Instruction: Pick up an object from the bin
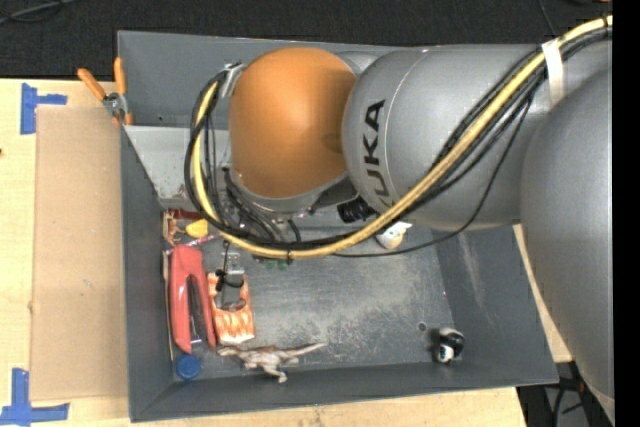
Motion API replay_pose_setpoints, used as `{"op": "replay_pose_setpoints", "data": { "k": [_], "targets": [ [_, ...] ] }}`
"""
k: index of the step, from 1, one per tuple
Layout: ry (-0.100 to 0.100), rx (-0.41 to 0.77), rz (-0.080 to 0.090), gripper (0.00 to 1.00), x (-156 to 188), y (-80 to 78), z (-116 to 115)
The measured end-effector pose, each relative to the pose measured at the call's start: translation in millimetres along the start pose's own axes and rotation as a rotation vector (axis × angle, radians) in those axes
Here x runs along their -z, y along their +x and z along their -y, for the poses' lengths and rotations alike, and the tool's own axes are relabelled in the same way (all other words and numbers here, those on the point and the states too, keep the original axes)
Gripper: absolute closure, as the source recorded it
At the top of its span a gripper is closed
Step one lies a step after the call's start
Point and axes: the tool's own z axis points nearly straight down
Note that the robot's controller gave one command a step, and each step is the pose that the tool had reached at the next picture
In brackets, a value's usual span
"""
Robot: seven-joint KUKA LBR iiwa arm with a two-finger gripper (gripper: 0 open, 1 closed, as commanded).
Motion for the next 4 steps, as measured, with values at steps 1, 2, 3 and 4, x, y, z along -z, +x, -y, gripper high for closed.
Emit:
{"op": "replay_pose_setpoints", "data": {
  "k": [1, 2, 3, 4],
  "targets": [
    [-0.002, -0.005, 0.007, 0.0, 4.6, -1.9, 1.2],
    [-0.004, -0.192, 0.01, 0.0, -25.0, 25.3, 12.6],
    [0.0, -0.198, 0.005, 0.0, -59.5, 38.7, 10.0],
    [0.0, -0.08, 0.002, 0.0, -83.6, 48.6, 18.7]
  ]
}}
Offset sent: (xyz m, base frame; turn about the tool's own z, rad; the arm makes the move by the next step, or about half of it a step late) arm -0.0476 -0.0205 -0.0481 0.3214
